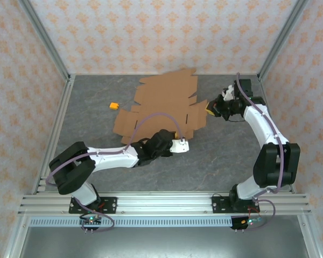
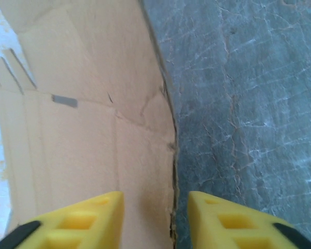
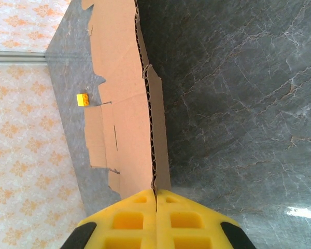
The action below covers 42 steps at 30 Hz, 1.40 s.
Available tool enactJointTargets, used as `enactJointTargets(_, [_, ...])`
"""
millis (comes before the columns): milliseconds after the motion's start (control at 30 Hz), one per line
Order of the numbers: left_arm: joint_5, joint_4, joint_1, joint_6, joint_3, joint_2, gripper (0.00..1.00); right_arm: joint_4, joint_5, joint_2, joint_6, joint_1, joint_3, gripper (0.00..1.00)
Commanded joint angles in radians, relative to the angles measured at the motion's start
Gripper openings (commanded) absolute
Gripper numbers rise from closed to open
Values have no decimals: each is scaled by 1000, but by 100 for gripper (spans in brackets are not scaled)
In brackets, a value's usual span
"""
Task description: Fold the paper box
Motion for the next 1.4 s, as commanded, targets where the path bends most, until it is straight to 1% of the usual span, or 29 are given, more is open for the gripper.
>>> enactJointTargets(0, [-109, 78, -19, -16, -8, -2, 30, 53, -19, 21, 29, -7, -7, 3])
enactJointTargets(67, [-128, 40, -22, -58, 20, -9, 22, 67, -23, 34, 39, -7, 0, 7])
enactJointTargets(100, [-134, 9, -23, -85, 42, -13, 18, 72, -25, 38, 42, -8, 9, 11])
enactJointTargets(200, [-172, -76, -24, -147, 102, -28, 5, 75, -14, 36, 46, -8, 41, 30])
enactJointTargets(233, [-184, -98, -22, -166, 118, -36, 3, 76, -12, 32, 49, -7, 52, 36])
enactJointTargets(300, [-206, -139, -22, -207, 150, -54, 0, 75, -2, 19, 53, -9, 76, 44])
enactJointTargets(367, [-236, -187, -21, -254, 193, -75, 0, 57, 26, 3, 52, -15, 108, 51])
enactJointTargets(500, [-311, -373, -12, -384, 360, -89, 0, 3, 168, -83, 39, -38, 186, 63])
enactJointTargets(600, [-353, -534, 6, -507, 520, -79, 0, 46, 270, -199, 58, -60, 206, 81])
enactJointTargets(633, [-360, -576, 12, -553, 571, -74, 0, 62, 318, -255, 60, -60, 210, 84])
enactJointTargets(700, [-357, -653, 25, -644, 676, -65, 0, 89, 362, -321, 66, -60, 214, 85])
enactJointTargets(767, [-351, -729, 45, -748, 786, -49, 0, 84, 364, -349, 73, -58, 225, 84])
enactJointTargets(833, [-291, -833, 79, -849, 919, -13, 0, 59, 350, -388, 65, -49, 220, 83])
enactJointTargets(900, [-225, -900, 110, -918, 1020, 21, 0, 49, 334, -396, 42, -17, 189, 83])
enactJointTargets(1000, [-214, -945, 141, -1034, 1128, 64, 0, 37, 311, -398, -20, 64, 133, 83])
enactJointTargets(1167, [-312, -1021, 151, -1227, 1270, 112, 0, 68, 305, -438, -141, 226, 53, 83])
enactJointTargets(1267, [-378, -1014, 151, -1339, 1294, 114, 0, 105, 375, -484, -215, 348, 24, 83])
enactJointTargets(1367, [-435, -1020, 150, -1438, 1328, 115, 0, 125, 479, -509, -280, 460, 16, 82])
